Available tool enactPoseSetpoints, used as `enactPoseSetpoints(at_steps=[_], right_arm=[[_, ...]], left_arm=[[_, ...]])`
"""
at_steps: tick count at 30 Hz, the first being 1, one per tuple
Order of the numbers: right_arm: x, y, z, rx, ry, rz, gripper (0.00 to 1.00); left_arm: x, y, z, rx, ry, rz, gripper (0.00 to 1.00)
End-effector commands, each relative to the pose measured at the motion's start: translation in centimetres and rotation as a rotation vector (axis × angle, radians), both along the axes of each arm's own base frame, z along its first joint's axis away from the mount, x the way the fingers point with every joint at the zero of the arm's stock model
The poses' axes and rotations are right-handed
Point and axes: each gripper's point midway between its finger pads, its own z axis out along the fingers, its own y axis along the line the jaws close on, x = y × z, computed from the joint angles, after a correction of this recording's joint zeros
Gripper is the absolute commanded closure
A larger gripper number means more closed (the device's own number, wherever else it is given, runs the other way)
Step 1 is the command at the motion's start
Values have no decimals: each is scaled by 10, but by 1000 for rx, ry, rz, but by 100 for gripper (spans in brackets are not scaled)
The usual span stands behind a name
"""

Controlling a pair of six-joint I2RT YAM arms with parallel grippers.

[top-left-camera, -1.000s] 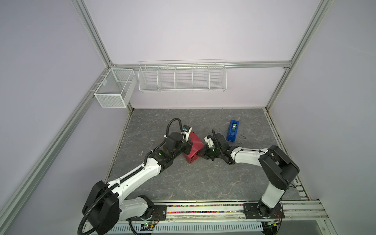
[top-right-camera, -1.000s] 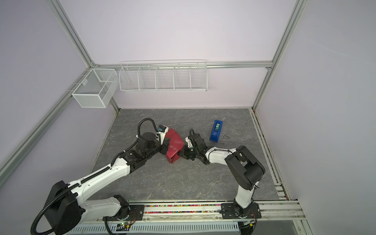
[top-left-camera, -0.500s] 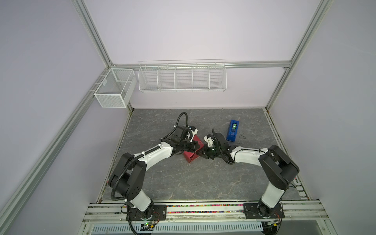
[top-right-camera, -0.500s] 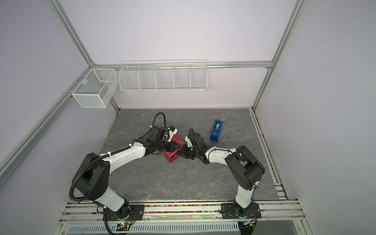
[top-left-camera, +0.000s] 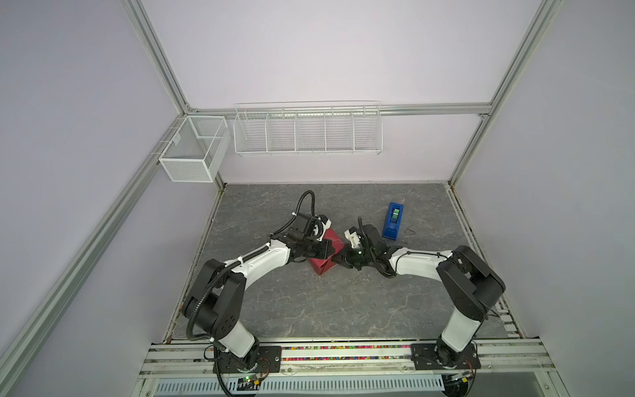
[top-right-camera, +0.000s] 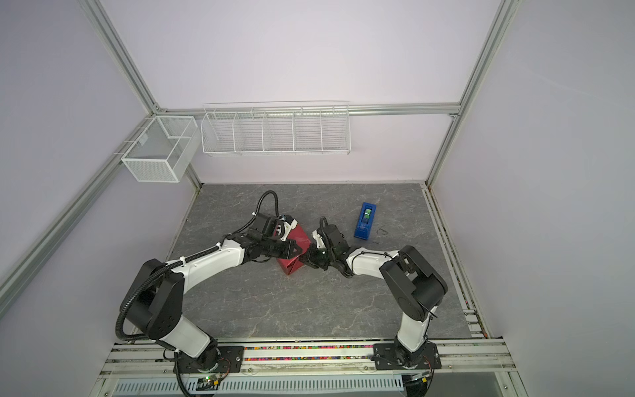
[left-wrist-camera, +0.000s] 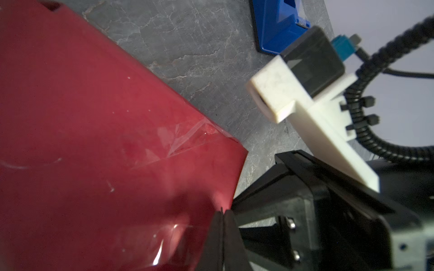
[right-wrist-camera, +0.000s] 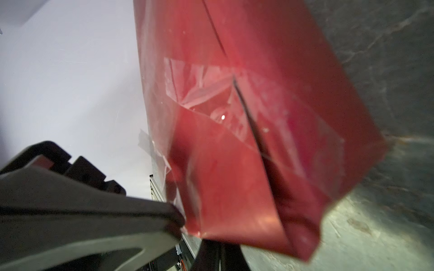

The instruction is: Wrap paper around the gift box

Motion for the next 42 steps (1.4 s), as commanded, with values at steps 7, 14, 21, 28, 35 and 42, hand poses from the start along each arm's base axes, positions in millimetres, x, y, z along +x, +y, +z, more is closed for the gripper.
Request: enactPoseSetpoints(at_steps=[7,14,21,28,35,42], right_arm=[[5,3,0,9,3,1,93],[6,4,0,6,3,3,94],[5,4,-2,5,7,4,93],[5,5,-2,5,6,6,93],[1,0,4,1,2,1,93],[-2,0,7,0,-1,9,93]], left_arm=[[2,14,-13,64,39,37,100],[12,33,-28,137,43,96,100],[24,51,-32,209,18,130,100],[36,69,-39,311,3,172,100],[42,71,-11,286,-48,193,100],[31,25,21,57,8,85,100]])
